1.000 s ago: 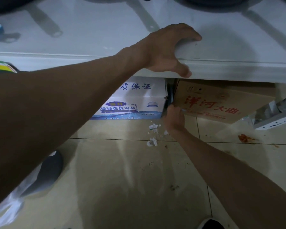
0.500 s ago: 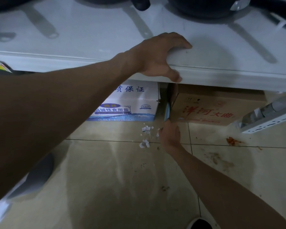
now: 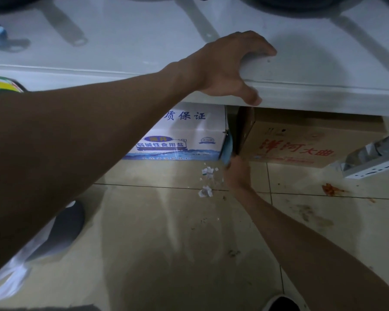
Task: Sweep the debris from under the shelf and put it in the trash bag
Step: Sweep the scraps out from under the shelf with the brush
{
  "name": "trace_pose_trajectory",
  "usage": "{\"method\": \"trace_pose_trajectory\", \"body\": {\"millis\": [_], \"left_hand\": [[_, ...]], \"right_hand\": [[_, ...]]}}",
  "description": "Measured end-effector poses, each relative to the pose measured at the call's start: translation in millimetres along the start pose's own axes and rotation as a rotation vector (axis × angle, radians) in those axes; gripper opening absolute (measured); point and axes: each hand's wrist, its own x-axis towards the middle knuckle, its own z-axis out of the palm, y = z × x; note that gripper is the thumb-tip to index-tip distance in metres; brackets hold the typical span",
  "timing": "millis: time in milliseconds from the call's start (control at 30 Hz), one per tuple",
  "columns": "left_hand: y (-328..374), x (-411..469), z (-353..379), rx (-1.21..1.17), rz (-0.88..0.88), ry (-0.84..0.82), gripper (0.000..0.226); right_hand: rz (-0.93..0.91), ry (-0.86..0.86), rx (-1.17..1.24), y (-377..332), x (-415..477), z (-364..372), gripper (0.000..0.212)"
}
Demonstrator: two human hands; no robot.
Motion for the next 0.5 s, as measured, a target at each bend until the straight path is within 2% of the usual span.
{"method": "trace_pose_trajectory", "body": {"millis": [167,300,400,500], "left_hand": [[-1,0,1,0.026,0.0,0.008,0.092],[2,-1,0,0.044,-0.011,0.001,0.092],[4,-2,-1,0.044,-0.015,0.004,0.094],[3,-3,0,0.045,-0.015,0.007,0.094]], "right_hand": [[0.002,0.038,0.053,24,-39,8,0.027],[0.011,0.075,0.126,32,-59,-1,0.042],[0.055,0.175,0.177,34,-69,-14,0.038],[0.05,0.189,0.223,33,-81,-22,0.036]]}}
